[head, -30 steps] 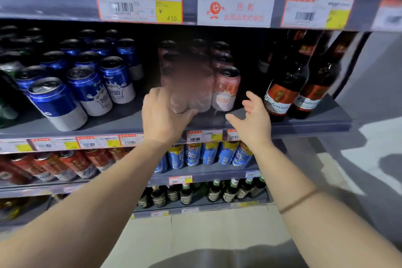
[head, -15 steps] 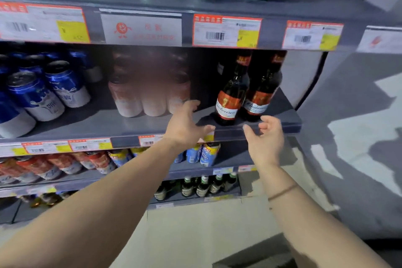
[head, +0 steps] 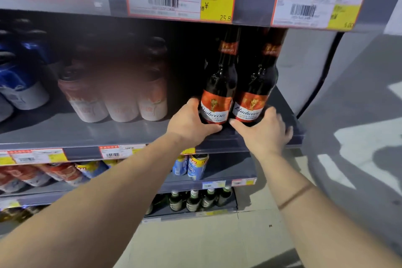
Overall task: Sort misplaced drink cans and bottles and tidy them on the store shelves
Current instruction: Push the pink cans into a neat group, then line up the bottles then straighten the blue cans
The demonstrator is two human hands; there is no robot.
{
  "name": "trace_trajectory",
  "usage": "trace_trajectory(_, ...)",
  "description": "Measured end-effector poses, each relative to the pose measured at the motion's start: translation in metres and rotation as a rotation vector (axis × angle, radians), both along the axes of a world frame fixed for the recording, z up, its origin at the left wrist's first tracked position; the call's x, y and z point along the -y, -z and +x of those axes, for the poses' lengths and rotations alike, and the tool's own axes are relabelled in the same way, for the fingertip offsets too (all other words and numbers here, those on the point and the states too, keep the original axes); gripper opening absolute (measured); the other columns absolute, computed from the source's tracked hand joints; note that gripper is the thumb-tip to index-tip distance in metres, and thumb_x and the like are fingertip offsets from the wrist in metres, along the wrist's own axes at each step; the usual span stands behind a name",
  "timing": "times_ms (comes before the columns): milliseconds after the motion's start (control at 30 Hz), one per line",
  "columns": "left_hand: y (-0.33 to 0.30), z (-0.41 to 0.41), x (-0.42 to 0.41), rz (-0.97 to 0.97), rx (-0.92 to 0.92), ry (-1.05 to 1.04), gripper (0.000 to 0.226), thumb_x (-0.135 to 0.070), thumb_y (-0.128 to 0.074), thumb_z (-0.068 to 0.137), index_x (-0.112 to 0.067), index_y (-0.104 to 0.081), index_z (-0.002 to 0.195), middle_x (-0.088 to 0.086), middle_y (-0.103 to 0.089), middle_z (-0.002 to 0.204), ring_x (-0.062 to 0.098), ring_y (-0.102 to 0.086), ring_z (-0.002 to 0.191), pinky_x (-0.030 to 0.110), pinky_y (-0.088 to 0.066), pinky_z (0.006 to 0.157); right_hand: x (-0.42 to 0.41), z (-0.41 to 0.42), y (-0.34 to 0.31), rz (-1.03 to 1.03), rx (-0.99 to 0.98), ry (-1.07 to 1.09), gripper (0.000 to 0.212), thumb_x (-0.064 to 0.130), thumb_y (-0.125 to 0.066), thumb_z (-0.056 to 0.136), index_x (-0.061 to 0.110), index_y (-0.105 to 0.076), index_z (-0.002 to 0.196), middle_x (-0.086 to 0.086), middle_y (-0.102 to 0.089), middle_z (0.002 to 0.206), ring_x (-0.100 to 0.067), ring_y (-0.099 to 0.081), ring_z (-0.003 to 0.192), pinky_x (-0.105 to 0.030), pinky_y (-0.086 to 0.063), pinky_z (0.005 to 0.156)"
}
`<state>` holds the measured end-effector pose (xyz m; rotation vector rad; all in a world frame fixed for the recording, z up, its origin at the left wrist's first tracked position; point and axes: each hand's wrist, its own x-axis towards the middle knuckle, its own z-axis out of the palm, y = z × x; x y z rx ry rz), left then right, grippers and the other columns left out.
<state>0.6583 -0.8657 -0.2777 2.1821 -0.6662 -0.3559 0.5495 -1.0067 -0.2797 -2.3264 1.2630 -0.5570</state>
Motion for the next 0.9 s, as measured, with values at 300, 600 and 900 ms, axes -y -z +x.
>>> trace_trajectory(300,-0.006,-0.012,0.026,0.186,0.091,-0.170,0.084,-0.071,-0.076,0.056,-0.015,-0.049,0.113,0.005,-0.057,0.112,0.026,-0.059,0.104,0.043,-0.050,0.090,0.041,-0.010,-0.008,0.230,0.084,-0.237,0.070,0.041,-0.080,0.071,0.022,-0.049,0.131,0.001,-0.061,0.129,-0.022,-0.054,0.122,-0.041,-0.044,0.101)
trace_trajectory(600,-0.007,-0.005,0.025,0.144,-0.032,-0.089,0.072,-0.055,-0.081,0.064,-0.016,-0.049,0.117,-0.002,-0.060,0.111,0.025,-0.058,0.109,0.045,-0.043,0.100,0.046,-0.006,-0.006,0.281,0.064,-0.297,0.077,0.040,-0.079,0.074,0.026,-0.040,0.139,0.004,-0.056,0.136,-0.020,-0.050,0.127,-0.047,-0.040,0.107)
trace_trajectory(900,-0.013,-0.006,0.022,0.146,-0.067,-0.035,0.059,-0.047,-0.076,0.076,-0.015,-0.043,0.113,0.002,-0.059,0.115,0.026,-0.056,0.114,0.043,-0.039,0.105,0.040,-0.007,-0.006,0.235,-0.033,-0.266,0.075,0.046,-0.071,0.082,0.029,-0.033,0.144,0.003,-0.052,0.141,-0.022,-0.045,0.133,-0.050,-0.026,0.114)
